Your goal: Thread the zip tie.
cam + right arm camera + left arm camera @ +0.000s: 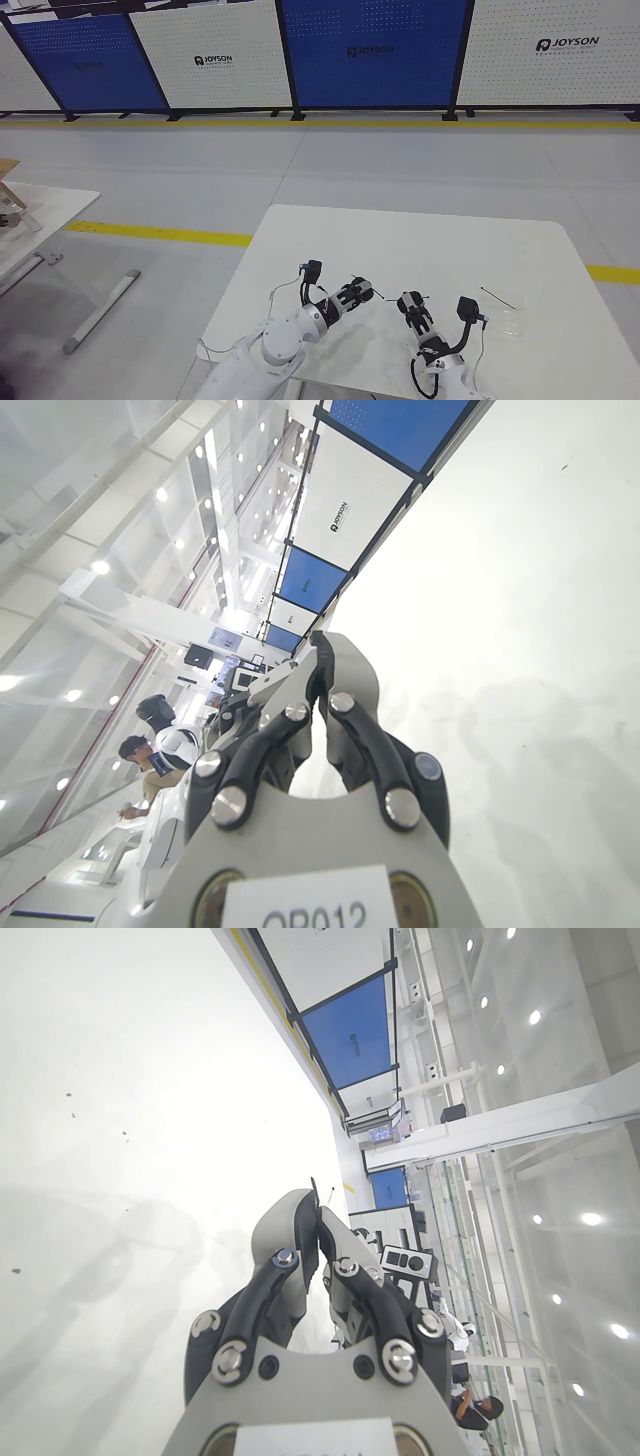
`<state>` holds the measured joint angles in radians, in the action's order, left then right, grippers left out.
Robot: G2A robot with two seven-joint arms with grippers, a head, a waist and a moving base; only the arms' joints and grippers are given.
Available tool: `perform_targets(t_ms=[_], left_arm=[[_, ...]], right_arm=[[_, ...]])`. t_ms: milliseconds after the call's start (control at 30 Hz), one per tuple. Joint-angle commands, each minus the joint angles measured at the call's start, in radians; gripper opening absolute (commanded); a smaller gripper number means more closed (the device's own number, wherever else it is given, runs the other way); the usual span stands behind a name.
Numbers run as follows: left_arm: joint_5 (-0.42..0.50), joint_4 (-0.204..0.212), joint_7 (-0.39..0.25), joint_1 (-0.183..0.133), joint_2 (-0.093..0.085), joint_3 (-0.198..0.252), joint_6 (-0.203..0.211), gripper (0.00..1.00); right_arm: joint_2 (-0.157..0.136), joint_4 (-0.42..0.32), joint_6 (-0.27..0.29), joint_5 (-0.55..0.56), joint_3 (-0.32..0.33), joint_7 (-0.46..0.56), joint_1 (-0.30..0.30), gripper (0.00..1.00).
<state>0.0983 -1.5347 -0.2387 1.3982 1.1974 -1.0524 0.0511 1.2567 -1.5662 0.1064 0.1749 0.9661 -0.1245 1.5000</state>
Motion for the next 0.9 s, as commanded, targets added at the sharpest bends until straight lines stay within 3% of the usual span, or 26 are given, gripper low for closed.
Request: perform_targets(t_ms=[0, 867], left_arm=[[0.0, 0.0, 0.0, 0.0, 0.0, 0.0, 0.0, 0.0], [0.0, 0.0, 0.0, 0.0, 0.0, 0.0, 0.0, 0.0]], right_arm=[[0.0, 0.0, 0.0, 0.0, 0.0, 0.001, 0.0, 0.0], [0.017, 0.015, -0.021, -0.007, 0.018, 0.021, -0.003, 0.0]])
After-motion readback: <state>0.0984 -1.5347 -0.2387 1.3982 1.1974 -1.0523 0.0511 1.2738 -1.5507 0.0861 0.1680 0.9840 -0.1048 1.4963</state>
